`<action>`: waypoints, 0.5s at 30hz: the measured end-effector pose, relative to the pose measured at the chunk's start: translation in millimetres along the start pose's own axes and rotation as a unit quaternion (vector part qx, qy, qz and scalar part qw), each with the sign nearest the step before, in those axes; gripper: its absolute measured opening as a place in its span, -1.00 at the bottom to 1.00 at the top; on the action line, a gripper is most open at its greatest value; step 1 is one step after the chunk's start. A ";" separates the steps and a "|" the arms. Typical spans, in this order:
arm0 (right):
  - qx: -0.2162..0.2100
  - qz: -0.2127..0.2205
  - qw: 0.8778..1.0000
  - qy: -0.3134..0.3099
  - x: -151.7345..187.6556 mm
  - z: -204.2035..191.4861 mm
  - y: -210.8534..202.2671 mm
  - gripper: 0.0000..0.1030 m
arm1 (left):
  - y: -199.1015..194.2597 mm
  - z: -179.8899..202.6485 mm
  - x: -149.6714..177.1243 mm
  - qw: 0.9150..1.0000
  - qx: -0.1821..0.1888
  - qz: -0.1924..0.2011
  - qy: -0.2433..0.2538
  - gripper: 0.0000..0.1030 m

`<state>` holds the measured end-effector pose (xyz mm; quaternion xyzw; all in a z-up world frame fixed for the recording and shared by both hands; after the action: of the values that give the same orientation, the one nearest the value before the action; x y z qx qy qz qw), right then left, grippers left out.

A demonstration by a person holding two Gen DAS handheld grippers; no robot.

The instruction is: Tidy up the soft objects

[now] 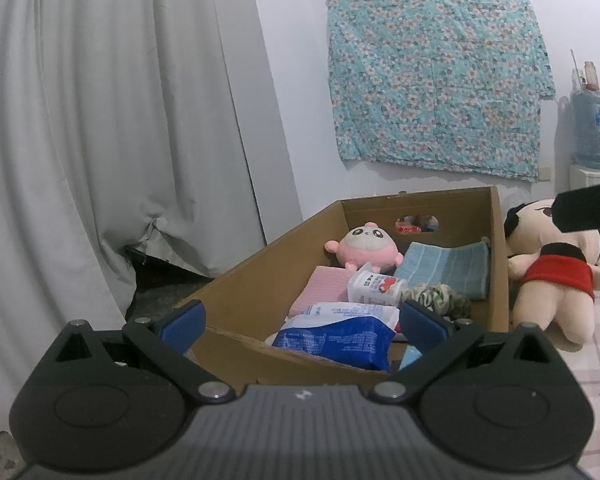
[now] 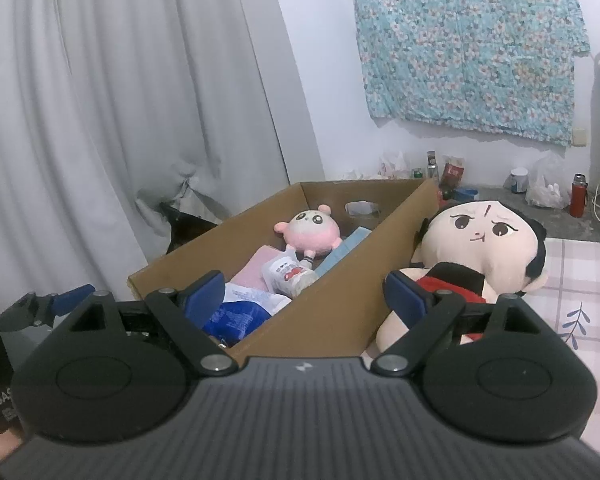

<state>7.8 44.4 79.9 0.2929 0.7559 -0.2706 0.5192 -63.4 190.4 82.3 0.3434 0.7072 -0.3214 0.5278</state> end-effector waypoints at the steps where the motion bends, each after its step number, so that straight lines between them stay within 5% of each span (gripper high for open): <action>1: -0.001 -0.001 1.000 0.001 0.0 0.0 0.1 0.70 | 0.1 -0.2 0.1 1.000 0.000 -0.001 -0.001 1.00; 15: -0.005 -0.008 1.000 0.010 2.0 2.0 0.7 0.71 | 2.6 -3.8 -0.9 1.000 -0.003 -0.008 -0.011 1.00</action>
<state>8.9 43.8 77.3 0.2869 0.7650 -0.2675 0.5107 -63.0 194.8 83.8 0.3329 0.7052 -0.3274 0.5336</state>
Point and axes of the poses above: each gripper's, at about its wrist camera, not at the fingertips, and y roughly the way its jaws point, z to its right, x to its underside, the point moved 3 cm from there along y, roughly the way its jaws point, and after that the axes turned 14 degrees about z, right-handed, at the moved point
